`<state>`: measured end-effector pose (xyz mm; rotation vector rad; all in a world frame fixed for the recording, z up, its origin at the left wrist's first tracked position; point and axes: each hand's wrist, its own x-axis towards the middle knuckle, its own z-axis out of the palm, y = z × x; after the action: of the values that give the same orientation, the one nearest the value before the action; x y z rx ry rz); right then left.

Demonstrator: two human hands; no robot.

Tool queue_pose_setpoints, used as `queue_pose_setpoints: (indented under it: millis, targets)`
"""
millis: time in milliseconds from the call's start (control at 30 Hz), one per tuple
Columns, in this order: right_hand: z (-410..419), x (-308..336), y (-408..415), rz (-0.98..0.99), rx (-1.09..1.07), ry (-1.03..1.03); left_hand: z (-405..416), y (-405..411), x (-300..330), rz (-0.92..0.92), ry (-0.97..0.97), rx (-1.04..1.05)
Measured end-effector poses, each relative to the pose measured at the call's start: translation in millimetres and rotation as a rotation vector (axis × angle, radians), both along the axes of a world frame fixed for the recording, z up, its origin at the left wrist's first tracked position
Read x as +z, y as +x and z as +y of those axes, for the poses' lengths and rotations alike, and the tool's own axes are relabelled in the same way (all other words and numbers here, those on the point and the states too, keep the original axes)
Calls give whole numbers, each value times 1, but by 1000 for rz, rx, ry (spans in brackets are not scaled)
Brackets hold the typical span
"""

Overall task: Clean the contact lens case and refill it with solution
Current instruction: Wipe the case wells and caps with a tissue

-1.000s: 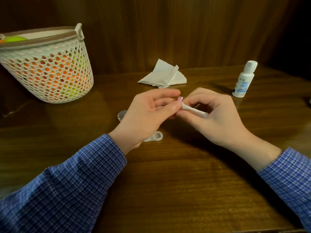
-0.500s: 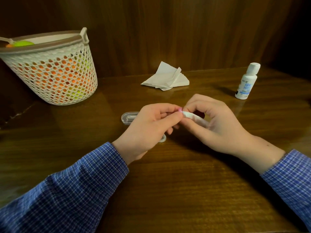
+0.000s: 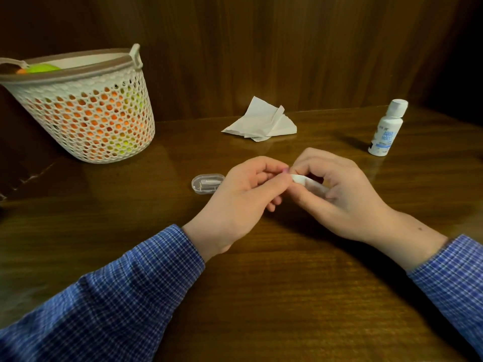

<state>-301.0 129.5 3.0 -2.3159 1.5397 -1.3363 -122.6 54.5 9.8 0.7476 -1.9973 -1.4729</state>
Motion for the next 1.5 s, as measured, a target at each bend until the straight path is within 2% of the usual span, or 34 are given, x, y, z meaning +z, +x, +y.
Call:
queue_pose_setpoints:
  millis: [200,433,733,1033,1133,1267,1500]
  targets:
    - [1,-1,2,7,-29,-4,4,0,0,51,125,12]
    - [0,-1,3,-4,-17,-26,4,-3,0,7,61,44]
    - [0,1,0,-8,0,18,2,0,-1,52,118,-1]
    - [1,-2,3,-24,-8,7,6,-1,0,-23,60,34]
    - [0,-1,2,-25,-7,15,7,-3,0,-16,91,21]
    - [2,0,1,-26,10,31,5,-2,1,9,39,9]
    - [1,-1,4,-9,-22,-39,6,0,1,40,14,5]
